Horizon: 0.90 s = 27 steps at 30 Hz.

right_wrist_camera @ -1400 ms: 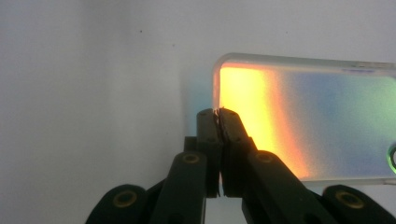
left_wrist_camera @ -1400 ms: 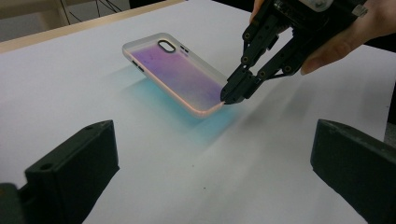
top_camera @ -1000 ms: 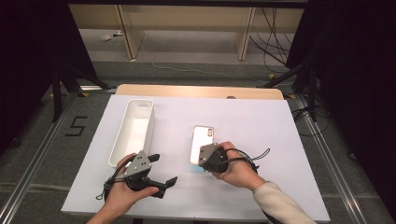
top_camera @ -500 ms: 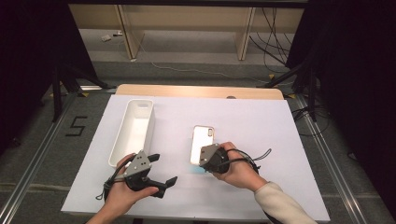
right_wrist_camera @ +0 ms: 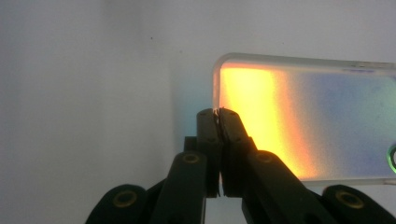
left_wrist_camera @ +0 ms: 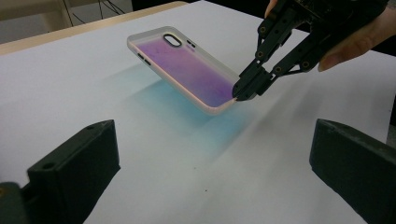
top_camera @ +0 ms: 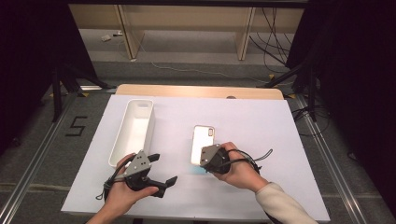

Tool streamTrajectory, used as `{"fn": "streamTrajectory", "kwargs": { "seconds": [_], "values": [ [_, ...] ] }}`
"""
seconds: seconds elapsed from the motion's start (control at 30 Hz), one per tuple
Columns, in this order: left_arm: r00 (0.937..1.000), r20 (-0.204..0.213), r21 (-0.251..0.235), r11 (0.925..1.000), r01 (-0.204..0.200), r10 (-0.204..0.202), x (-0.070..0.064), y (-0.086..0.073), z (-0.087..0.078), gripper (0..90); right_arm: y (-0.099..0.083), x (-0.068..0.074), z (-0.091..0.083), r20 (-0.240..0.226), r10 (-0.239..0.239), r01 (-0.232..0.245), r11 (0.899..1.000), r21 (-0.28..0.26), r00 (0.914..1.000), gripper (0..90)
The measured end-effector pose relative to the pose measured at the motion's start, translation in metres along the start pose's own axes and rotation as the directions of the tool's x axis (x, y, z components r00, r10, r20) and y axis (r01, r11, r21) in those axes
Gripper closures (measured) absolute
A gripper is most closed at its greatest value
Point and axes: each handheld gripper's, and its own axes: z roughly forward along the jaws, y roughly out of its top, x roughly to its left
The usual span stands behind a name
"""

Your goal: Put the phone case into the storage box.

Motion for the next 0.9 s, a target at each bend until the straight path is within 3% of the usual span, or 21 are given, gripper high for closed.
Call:
{"fn": "streamTrajectory", "kwargs": {
  "seconds": [0.9],
  "values": [
    [1.0, -0.007, -0.004, 1.0, 0.001, -0.001, 0.0013, 0.0009, 0.0002, 1.4, -0.0033, 0.0039, -0.0095, 0.018, -0.018, 0.018, 1.0, -0.011, 0.9997, 89.1]
  ]
}}
